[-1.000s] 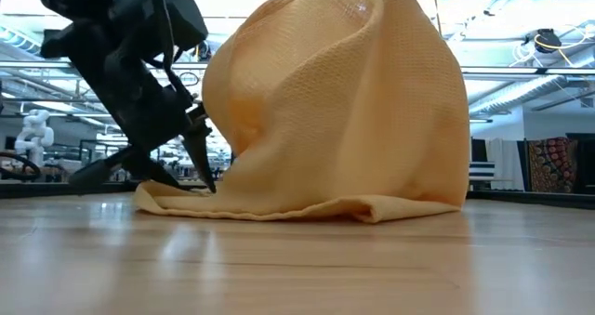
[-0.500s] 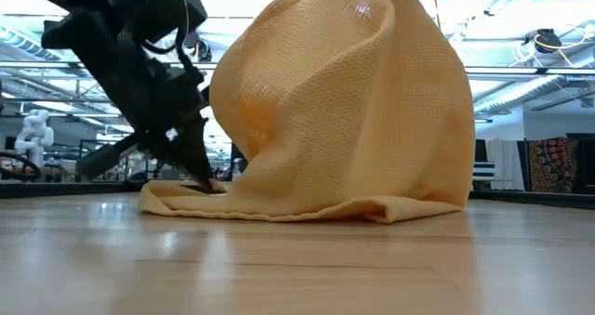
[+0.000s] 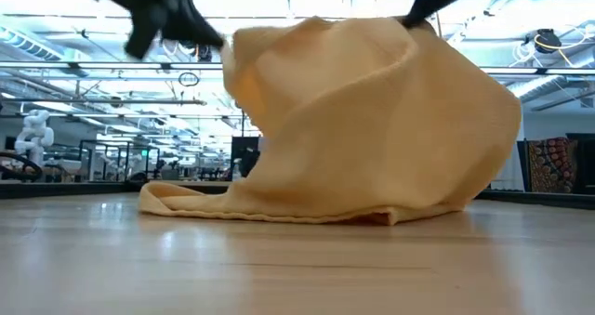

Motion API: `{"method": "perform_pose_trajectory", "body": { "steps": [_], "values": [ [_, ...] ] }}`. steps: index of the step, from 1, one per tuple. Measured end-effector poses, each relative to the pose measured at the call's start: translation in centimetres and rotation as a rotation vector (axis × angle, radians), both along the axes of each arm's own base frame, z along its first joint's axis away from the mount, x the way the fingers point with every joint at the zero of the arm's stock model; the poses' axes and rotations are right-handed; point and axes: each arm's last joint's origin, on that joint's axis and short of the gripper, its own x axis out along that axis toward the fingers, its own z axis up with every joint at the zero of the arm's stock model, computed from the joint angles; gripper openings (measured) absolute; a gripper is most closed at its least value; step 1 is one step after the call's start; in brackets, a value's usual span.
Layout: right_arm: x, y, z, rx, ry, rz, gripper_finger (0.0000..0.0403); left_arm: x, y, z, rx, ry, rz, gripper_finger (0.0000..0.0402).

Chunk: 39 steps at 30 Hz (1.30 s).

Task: Roll towel into tight, uniform cylinder
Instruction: Roll the orange towel

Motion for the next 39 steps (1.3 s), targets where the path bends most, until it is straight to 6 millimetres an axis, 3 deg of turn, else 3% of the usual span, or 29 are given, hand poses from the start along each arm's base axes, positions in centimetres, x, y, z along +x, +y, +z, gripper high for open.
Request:
{"method": "perform_pose_trajectory", "body": {
  "steps": [5, 9, 16, 27, 29, 32, 35, 39],
  "values": [
    [-1.3, -0.9, -0.3, -0.071, 0.030, -0.129, 0.0000, -2.3, 0.1, 2.8, -0.108, -0.158, -0.027, 0.0002],
    [-1.5, -1.0, -0.4, -0.024, 0.027, -0.172, 0.0000, -4.0, 0.1, 3.0, -0.217, -0.128, -0.114, 0.0002],
    [-1.0, 1.3, -0.5, 0.213, 0.108, 0.057, 0.0017, -4.5, -0.6, 2.0, -0.406, -0.019, -0.253, 0.0002],
    [-1.7, 5.6, 0.0, 0.461, 0.108, 0.325, 0.0148, -4.9, -0.9, 0.9, -0.464, 0.089, -0.281, 0.0002],
    [-2.0, 5.9, 0.0, 0.448, 0.094, 0.305, 0.0168, -4.9, -1.0, 0.9, -0.476, 0.095, -0.297, 0.0001],
    [-2.5, 5.1, -0.3, 0.401, 0.071, 0.128, 0.0184, -4.9, -1.1, 1.0, -0.479, 0.091, -0.302, 0.0001],
    [-3.1, 4.6, -1.9, 0.381, 0.132, 0.006, 0.0187, -4.9, -1.1, 0.9, -0.484, 0.095, -0.308, 0.0001],
    [-4.6, 4.4, -6.3, 0.365, 0.229, -0.061, 0.0187, -4.9, -1.1, 0.9, -0.507, 0.101, -0.322, 0.0001]
  ]
}}
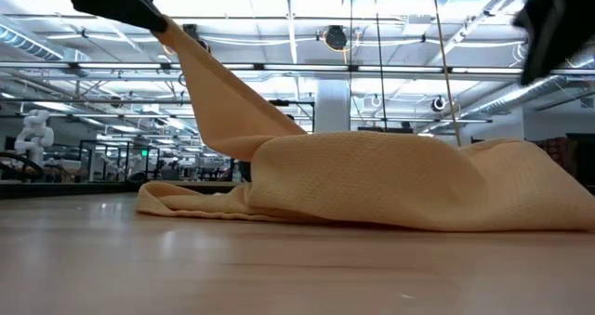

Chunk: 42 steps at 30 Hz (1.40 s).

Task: Roll towel into tight, uniform cylinder
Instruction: Roll the orange towel

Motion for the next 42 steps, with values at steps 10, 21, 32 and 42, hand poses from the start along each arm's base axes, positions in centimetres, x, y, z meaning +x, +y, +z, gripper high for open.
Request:
{"method": "perform_pose_trajectory", "body": {
  "steps": [10, 21, 32, 42],
  "values": [
    [-3.2, 0.0, -5.3, -0.013, 0.053, -0.076, 0.0187, 0.0, 0.0, 0.1, -0.020, -0.005, -0.002, 0.0001],
    [-4.5, -1.4, -8.9, -0.165, -0.080, -0.046, 0.0168, 0.1, -0.1, 0.2, -0.024, -0.019, -0.004, 0.0001],
    [-1.4, -2.0, -2.5, -0.322, -0.168, -0.118, 0.0008, 1.2, 0.0, 2.8, 0.209, -0.289, 0.097, 0.0001],
    [-0.1, -3.2, 12.2, -0.748, -0.481, -0.140, 0.0002, 0.1, 1.9, 11.5, 0.515, -0.990, 0.248, 0.0001]
  ]
}}
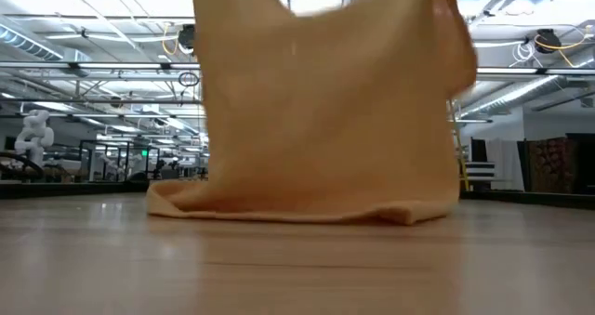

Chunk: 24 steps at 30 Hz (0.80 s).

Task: Roll towel into tight, uniform cylinder
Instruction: Roll the orange towel

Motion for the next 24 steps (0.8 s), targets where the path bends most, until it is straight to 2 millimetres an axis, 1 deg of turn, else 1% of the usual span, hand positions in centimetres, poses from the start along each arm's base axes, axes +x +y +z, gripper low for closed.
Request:
{"method": "perform_pose_trajectory", "body": {
  "steps": [2, 4, 7, 10, 14, 17, 21, 24],
  "values": [
    [0.1, -0.2, 2.3, -0.101, -0.066, 0.001, 0.0001, -0.6, 0.8, 0.8, 0.035, -0.087, 0.059, 0.0001],
    [0.0, -0.4, 4.4, -0.185, -0.111, -0.017, 0.0001, -0.8, 1.5, 1.2, 0.061, -0.117, 0.106, 0.0001],
    [0.2, -1.5, 6.8, -0.233, -0.097, -0.059, 0.0001, -0.7, 2.3, 1.6, 0.051, -0.101, 0.136, 0.0001],
    [0.3, -2.9, 8.3, -0.235, -0.082, -0.106, 0.0001, -0.1, 2.7, 1.1, -0.012, -0.040, 0.125, 0.0001],
    [0.5, -3.6, 8.9, -0.160, -0.022, -0.088, 0.0000, 0.6, 2.6, 0.1, -0.098, 0.052, 0.125, 0.0001],
    [0.6, -3.8, 8.5, -0.068, 0.059, -0.042, 0.0000, 0.8, 2.2, -0.6, -0.160, 0.120, 0.117, 0.0001],
    [0.5, -3.9, 7.8, 0.070, 0.181, 0.029, 0.0000, 0.7, 1.4, -1.4, -0.217, 0.179, 0.041, 0.0001],
    [0.6, -3.7, 7.5, 0.130, 0.240, 0.073, 0.0000, 0.4, 0.8, -1.8, -0.269, 0.210, -0.021, 0.0001]
  ]
}}
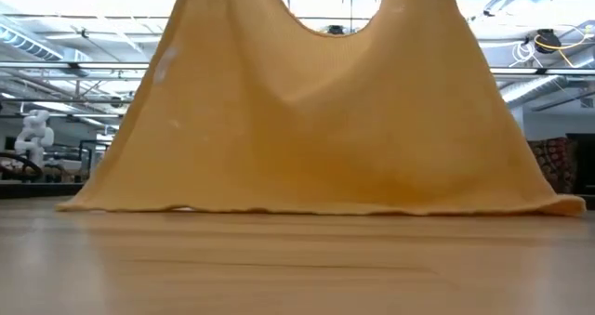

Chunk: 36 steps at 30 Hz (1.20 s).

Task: Roll towel into tight, uniform cylinder
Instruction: Roll the orange towel

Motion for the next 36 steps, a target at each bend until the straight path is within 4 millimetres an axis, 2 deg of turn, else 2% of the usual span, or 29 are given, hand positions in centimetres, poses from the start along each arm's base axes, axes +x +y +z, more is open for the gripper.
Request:
{"method": "perform_pose_trajectory", "body": {
  "steps": [5, 9, 14, 20, 24, 29, 33, 36],
  "values": [
    [0.0, 0.1, -0.2, 0.016, 0.063, 0.048, 0.0000, -0.2, -1.2, -1.2, -0.108, 0.061, -0.118, 0.0001],
    [0.2, 0.4, -1.5, 0.093, 0.155, 0.089, 0.0000, -0.4, -1.9, -2.3, -0.157, 0.143, -0.127, 0.0001],
    [0.8, 0.9, -4.8, 0.163, 0.253, 0.081, 0.0000, -0.9, -2.2, -3.5, -0.200, 0.212, 0.005, 0.0001],
    [2.5, 1.4, -9.7, 0.202, 0.269, 0.093, 0.0005, -1.1, -2.0, -4.9, -0.242, 0.289, 0.034, 0.0001],
    [3.2, 2.0, -11.6, 0.260, 0.243, 0.118, 0.0029, -1.3, -1.8, -5.6, -0.259, 0.325, 0.069, 0.0001],
    [2.7, 2.6, -11.9, 0.358, 0.245, 0.092, 0.0083, -1.6, -1.5, -6.2, -0.243, 0.351, 0.138, 0.0001],
    [2.0, 4.5, -12.2, 0.503, 0.294, 0.147, 0.0128, -1.7, -1.4, -6.5, -0.253, 0.364, 0.161, 0.0001],
    [1.7, 5.5, -12.8, 0.496, 0.282, 0.113, 0.0148, -1.7, -1.4, -6.6, -0.255, 0.374, 0.146, 0.0001]
  ]
}}
